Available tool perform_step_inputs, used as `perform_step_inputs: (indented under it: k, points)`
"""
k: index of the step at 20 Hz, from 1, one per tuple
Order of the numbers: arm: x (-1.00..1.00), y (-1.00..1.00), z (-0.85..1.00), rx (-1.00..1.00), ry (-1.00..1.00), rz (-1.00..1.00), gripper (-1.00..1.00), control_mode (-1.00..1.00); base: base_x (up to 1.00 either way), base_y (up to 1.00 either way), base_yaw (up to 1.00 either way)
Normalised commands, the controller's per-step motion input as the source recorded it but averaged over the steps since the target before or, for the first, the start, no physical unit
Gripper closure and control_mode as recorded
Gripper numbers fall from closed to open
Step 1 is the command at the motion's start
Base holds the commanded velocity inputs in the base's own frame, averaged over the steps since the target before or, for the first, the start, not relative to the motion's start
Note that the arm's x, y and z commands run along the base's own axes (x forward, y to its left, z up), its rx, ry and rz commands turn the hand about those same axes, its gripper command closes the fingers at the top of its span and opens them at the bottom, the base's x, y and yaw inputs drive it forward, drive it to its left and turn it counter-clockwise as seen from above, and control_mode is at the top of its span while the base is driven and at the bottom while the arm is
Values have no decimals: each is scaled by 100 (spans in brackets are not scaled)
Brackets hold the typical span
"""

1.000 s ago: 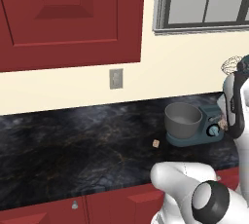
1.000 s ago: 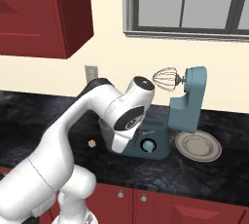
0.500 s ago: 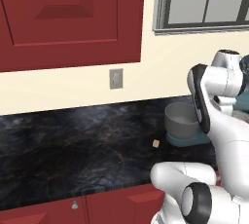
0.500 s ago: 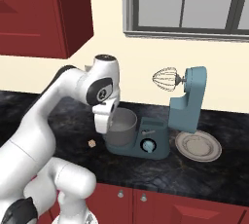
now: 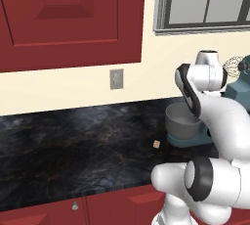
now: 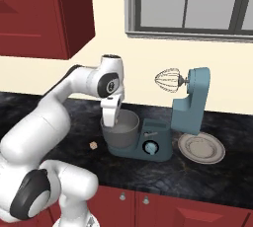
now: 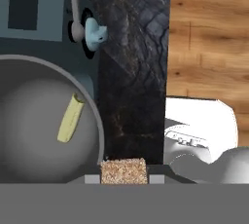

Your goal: Add butter and sugar cubes to the stand mixer bowl and then turn on the stand mixer to begin making frosting.

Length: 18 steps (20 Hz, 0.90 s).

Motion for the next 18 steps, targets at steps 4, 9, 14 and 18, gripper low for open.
perform_step_inputs:
  k: [4,9,14,18]
  points:
    - [38,0,-32,0,1,0,100,-100,0,0,0]
    - [31,-1,-41,0,0,0,100,-100,0,0,0]
    - [38,-6,-36,0,1,0,100,-100,0,0,0]
    - [38,0,-32,0,6,0,100,-100,0,0,0]
